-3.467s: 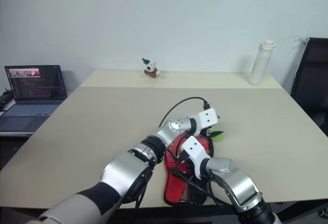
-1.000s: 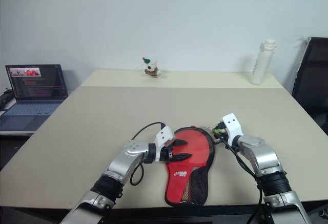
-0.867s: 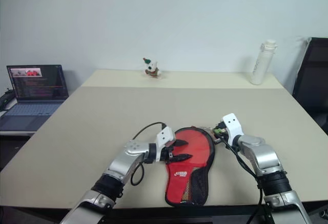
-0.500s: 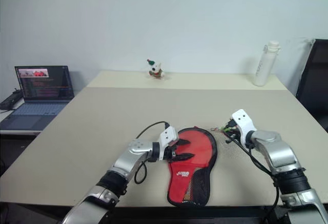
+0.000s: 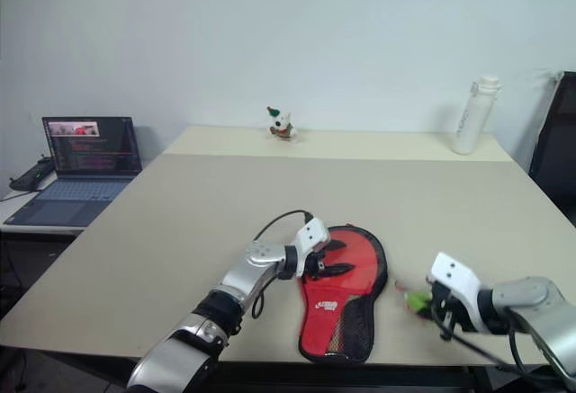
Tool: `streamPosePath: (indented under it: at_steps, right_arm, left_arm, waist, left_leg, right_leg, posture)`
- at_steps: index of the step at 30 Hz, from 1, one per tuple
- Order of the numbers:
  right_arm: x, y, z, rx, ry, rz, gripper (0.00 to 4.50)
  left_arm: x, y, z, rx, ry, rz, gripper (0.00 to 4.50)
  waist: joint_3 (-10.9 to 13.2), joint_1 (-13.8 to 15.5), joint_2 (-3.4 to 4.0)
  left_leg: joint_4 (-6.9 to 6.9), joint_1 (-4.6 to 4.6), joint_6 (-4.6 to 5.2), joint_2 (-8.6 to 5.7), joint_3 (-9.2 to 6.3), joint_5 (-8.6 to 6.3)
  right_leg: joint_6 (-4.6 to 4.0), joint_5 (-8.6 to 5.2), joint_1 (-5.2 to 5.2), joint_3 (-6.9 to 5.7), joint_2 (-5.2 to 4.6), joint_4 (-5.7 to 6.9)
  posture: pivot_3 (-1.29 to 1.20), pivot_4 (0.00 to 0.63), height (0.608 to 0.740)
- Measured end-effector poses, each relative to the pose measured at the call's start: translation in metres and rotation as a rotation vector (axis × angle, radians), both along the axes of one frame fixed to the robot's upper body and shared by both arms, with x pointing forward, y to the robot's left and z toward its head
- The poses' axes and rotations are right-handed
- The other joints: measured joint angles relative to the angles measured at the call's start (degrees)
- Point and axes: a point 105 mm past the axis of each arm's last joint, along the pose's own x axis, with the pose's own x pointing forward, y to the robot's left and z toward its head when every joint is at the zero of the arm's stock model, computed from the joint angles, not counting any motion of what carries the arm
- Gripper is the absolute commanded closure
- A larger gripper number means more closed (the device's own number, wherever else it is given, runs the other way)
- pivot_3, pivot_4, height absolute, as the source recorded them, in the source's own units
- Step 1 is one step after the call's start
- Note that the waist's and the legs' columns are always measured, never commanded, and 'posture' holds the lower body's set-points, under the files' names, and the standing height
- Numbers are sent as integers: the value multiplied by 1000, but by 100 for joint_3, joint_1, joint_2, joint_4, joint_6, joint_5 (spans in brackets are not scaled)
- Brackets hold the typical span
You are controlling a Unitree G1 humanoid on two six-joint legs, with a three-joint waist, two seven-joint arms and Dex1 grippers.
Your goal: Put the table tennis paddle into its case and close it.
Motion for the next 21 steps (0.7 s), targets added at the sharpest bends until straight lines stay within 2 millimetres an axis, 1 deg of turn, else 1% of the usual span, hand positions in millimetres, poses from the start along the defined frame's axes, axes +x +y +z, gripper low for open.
streamPosePath:
  at_steps: [4, 7, 9, 12, 14, 18, 21]
  right_arm:
    - [-15, 11, 4, 26, 18, 58, 4472]
    - [-30, 18, 3, 37, 59, 111, 4472]
    - [-45, 23, 2, 42, 100, 160, 4472]
    - [-67, 32, -3, 62, 174, 232, 4472]
    - [-76, 34, -5, 65, 206, 263, 4472]
    - [-88, 39, -4, 82, 243, 320, 4472]
    - [-91, 43, -2, 99, 243, 343, 4472]
  left_arm:
    - [1, -2, 0, 5, 2, -5, 1447]
    - [0, -4, -1, 4, 3, -10, 1447]
    - [-1, -7, -1, 2, 2, -18, 1447]
    - [-1, -7, -1, 3, -3, -19, 1447]
    - [0, -6, -1, 6, -5, -15, 1447]
    - [1, -6, 0, 8, -10, -8, 1447]
    - [1, -6, 0, 8, -11, -6, 1447]
  waist:
    - [-1, 9, -1]
    - [-2, 9, 2]
    - [-4, 31, 5]
    - [-4, 31, 4]
    - [-4, 18, 2]
    - [-5, 5, 1]
    - [-5, 4, 0]
  left_leg:
    - [0, 4, 0, -1, -23, 0]
    - [-3, 4, 0, 1, -68, -1]
    - [-7, 3, 1, 0, -89, -3]
    - [-7, -4, 7, -7, -89, -8]
    - [-5, -4, 8, -10, -90, -8]
    - [-5, 3, 8, -8, -95, -8]
    - [-5, 6, 8, -8, -96, -8]
  right_leg:
    - [0, 0, 19, -25, -1, -8]
    - [-1, 0, 60, -75, -2, -54]
    - [-5, 2, 81, -96, -2, -85]
    - [-9, 4, 82, -94, -4, -93]
    - [-6, 3, 83, -95, -7, -93]
    - [2, -2, 89, -99, -8, -89]
    - [2, -2, 92, -99, -8, -88]
  posture:
    - [0, 150, 740]
    - [0, 150, 740]
    - [0, 150, 740]
    - [0, 150, 740]
    - [0, 150, 740]
    - [0, 150, 740]
    - [0, 150, 740]
